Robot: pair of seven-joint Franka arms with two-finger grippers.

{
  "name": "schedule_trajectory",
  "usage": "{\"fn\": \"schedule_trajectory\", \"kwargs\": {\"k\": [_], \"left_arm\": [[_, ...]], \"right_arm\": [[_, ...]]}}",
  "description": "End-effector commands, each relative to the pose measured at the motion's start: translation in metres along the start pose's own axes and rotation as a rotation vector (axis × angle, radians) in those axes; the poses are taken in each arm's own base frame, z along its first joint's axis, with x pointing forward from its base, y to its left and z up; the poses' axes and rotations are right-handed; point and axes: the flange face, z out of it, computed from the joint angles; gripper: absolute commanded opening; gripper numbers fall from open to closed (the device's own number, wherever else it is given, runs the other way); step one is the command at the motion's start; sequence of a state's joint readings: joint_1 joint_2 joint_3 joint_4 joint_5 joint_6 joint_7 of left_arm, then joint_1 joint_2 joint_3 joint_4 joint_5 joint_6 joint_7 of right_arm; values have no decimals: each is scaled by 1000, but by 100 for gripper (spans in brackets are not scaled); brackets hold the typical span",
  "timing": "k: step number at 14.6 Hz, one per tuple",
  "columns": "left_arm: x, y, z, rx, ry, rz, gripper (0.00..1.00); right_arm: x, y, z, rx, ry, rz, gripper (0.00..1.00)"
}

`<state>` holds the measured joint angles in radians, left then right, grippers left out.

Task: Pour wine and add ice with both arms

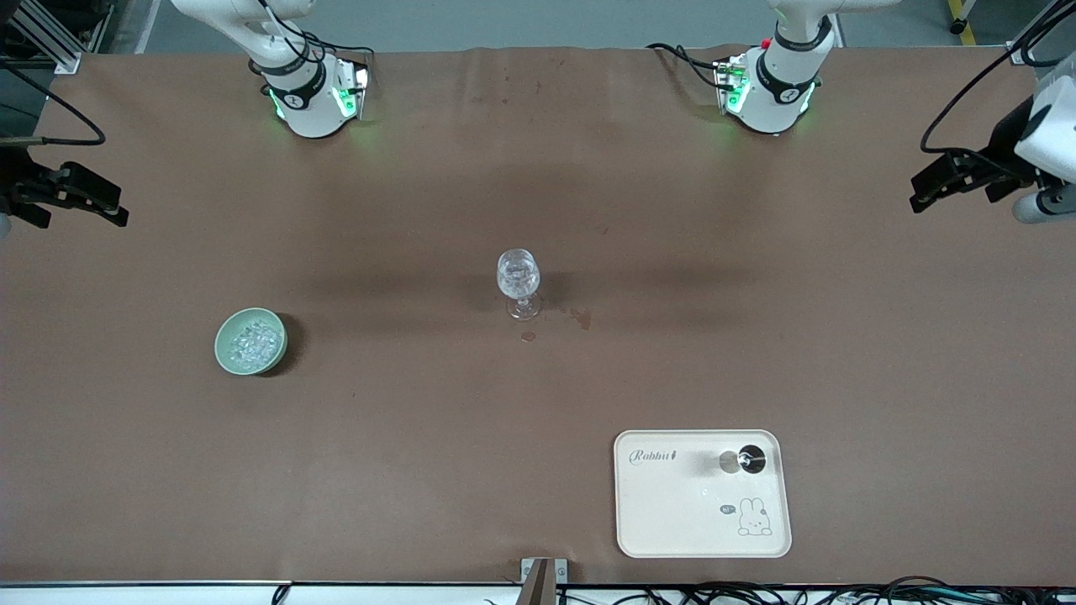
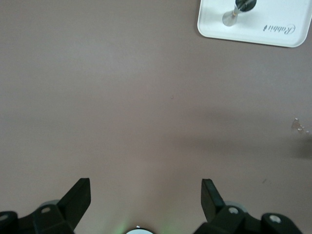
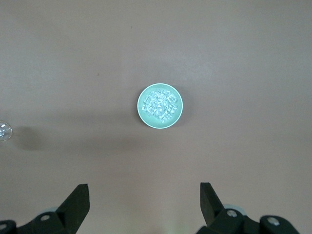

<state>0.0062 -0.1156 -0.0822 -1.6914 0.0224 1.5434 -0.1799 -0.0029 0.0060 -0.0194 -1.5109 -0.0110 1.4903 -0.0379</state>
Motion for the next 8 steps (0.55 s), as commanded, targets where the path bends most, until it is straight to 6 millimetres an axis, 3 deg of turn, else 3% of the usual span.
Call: {"fn": "schedule_trajectory", "kwargs": {"k": [1,8], "left_arm": [[-15,2,-3,-15,22,22,100],[-9,3,-12,-15,29,25,100]], "right_arm": [[-5,1,-4,12,16,-10,100],[-6,-5,-5,14,15,-19,100]]}}
